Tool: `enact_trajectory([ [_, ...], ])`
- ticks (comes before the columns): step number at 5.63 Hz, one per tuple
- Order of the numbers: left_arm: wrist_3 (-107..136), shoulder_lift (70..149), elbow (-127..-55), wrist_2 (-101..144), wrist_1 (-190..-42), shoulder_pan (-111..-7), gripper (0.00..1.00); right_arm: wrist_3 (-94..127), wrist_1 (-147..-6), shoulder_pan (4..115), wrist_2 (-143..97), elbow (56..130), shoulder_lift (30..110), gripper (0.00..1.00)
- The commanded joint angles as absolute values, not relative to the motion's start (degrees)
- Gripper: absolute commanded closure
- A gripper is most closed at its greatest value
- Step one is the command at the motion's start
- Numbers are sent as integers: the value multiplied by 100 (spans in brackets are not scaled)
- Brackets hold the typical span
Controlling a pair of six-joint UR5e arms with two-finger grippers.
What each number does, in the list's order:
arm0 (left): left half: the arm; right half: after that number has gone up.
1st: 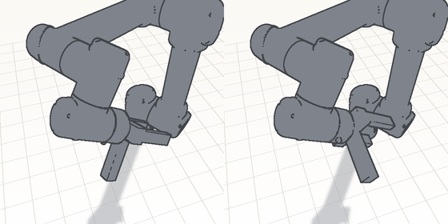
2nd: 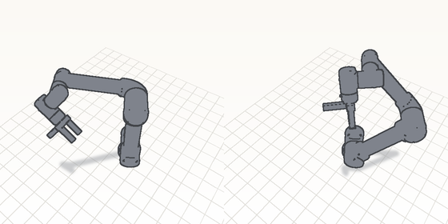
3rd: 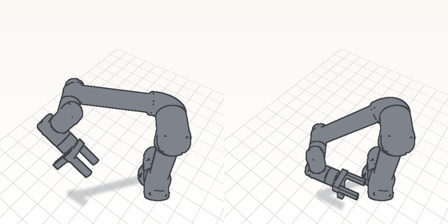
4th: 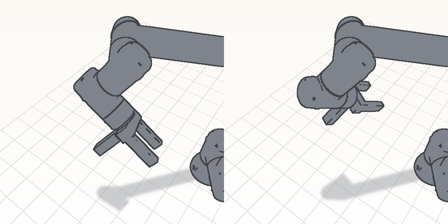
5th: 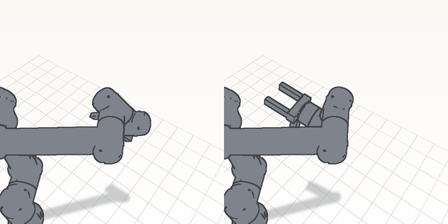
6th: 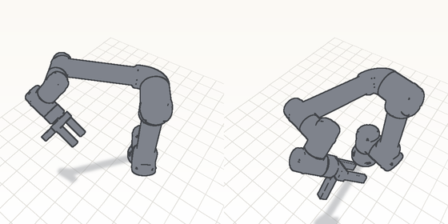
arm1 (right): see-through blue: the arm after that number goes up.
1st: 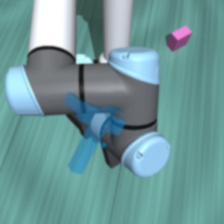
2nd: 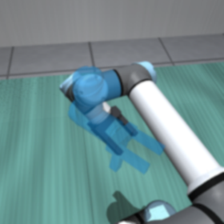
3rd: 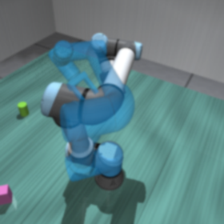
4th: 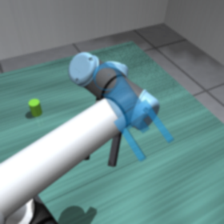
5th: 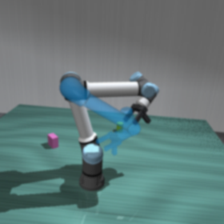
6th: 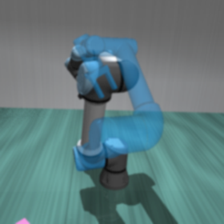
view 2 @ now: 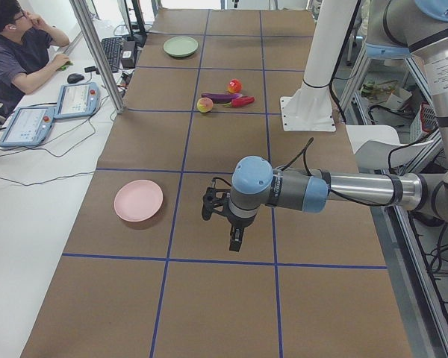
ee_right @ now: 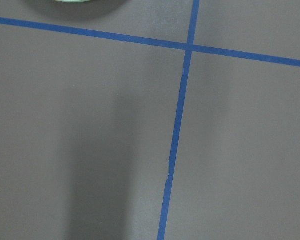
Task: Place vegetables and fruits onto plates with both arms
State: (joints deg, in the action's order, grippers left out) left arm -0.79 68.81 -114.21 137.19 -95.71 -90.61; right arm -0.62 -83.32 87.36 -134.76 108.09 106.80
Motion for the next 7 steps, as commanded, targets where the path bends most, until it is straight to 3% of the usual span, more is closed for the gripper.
enact_trajectory([
  [1,-97,6864,-11408,13711,-9676,-9053,0,-62,-8323,8736,-13561,10837,10661,0],
  [4,-44,6952,-11513,13737,-9694,-9053,0,871,-7887,8458,-13816,11223,10486,0],
  [7,-44,6943,-11487,13737,-9703,-9053,0,3668,-7761,7079,-13703,11899,9838,0],
])
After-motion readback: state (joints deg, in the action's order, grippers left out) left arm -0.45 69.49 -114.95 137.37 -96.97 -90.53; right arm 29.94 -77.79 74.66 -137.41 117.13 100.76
